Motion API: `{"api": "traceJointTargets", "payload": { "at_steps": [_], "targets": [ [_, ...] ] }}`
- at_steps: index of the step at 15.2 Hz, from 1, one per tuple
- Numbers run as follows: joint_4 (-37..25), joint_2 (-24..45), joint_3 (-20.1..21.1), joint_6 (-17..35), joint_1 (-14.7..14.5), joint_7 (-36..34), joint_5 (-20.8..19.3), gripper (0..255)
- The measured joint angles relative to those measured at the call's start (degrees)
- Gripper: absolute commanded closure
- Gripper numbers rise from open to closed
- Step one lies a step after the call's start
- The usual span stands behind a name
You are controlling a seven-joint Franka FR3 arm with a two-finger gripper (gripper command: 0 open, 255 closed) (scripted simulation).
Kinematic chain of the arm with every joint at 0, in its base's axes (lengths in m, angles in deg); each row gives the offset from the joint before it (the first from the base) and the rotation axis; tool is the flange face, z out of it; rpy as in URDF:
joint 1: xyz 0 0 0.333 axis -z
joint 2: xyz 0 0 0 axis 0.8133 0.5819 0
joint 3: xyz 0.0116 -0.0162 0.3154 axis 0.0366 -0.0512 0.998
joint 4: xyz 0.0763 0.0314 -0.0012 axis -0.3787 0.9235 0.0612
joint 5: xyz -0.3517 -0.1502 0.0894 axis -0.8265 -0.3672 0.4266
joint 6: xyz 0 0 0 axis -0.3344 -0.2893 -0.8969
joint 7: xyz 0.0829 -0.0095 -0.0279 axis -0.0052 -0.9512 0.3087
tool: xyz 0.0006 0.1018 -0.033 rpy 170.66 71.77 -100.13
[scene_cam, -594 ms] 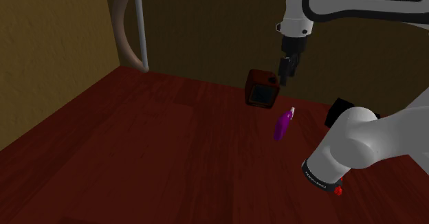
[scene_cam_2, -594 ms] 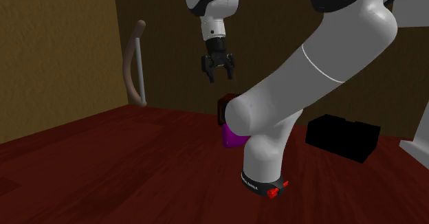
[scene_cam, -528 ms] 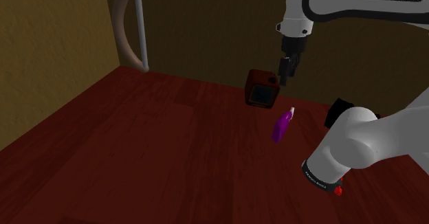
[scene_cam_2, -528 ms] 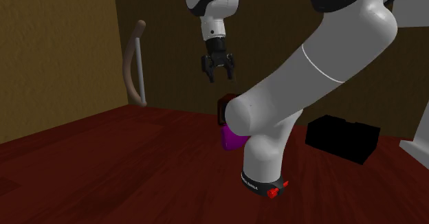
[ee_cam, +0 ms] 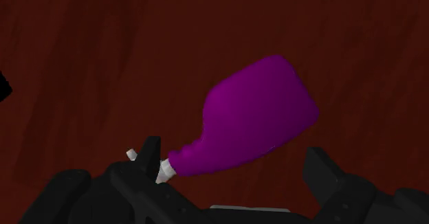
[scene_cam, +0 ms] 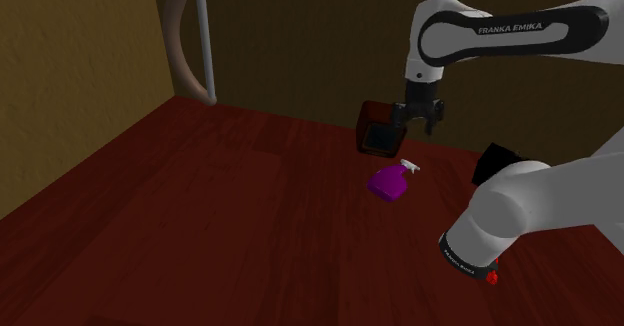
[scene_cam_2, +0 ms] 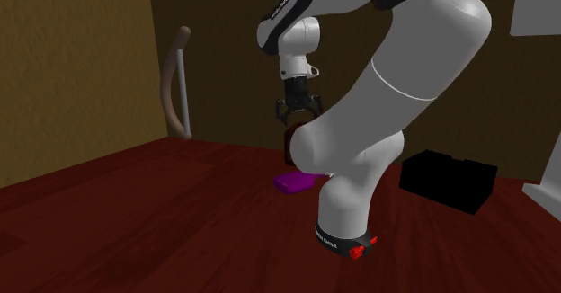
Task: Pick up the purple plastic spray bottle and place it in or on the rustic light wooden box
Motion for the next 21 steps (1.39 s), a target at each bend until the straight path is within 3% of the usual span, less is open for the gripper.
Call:
{"api": "traceJointTargets", "payload": {
  "at_steps": [6, 8, 15, 21],
  "targets": [
    [8.43, 1.09, 0.75, 9.45, 11.79, -24.81, 1.52, 0],
    [11.25, 0.47, 0.86, 11.82, 14.34, -30.1, 1.78, 0],
    [16.37, 1.21, 0.94, 17.77, 15.25, -32.26, 1.82, 0],
    [16.91, 1.58, 0.87, 18.7, 15.34, -32.22, 1.73, 0]
  ]
}}
